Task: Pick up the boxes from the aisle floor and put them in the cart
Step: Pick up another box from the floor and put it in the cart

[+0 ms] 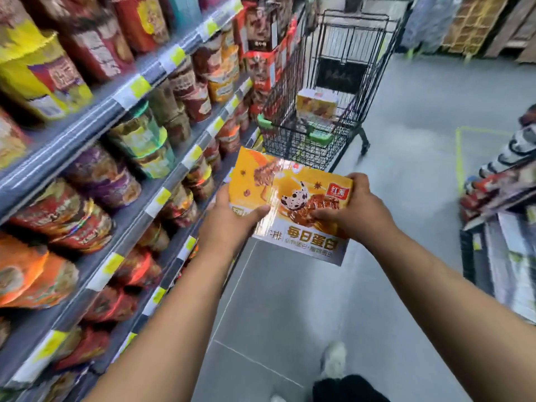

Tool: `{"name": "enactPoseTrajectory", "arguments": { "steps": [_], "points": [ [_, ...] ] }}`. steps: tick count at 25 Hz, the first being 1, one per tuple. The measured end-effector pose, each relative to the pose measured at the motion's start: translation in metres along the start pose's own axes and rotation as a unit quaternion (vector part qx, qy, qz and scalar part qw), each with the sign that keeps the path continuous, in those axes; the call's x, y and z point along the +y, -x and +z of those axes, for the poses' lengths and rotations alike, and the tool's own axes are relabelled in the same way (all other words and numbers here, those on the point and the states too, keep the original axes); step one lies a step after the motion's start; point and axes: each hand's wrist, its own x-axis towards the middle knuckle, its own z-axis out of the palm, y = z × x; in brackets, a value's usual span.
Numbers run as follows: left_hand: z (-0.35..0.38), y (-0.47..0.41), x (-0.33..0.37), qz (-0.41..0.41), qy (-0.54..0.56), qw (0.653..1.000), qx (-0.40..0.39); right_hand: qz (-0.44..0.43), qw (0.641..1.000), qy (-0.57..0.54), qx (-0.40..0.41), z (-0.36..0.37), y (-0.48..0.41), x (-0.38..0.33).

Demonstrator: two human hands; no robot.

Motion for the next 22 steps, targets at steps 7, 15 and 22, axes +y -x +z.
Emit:
{"name": "enactPoseTrajectory", "arguments": {
  "steps": [7, 15, 22],
  "points": [
    [0.061, -0.163, 0.060, 0.000, 0.010, 0.999, -0.030, 0.014, 1.000, -0.008, 0.014, -0.030, -0.175, -0.012],
    [0.106, -0.351, 0.110, -0.046, 0.026, 0.997, -0.051, 0.021, 1.000, 0.021, 0.007, -0.057, -0.367, -0.059],
    [0.153, -0.541, 0.141, -0.023, -0.049, 0.994, -0.099, 0.088, 0.995, -0.010, 0.036, -0.041, -0.532, -0.088]
  ]
}}
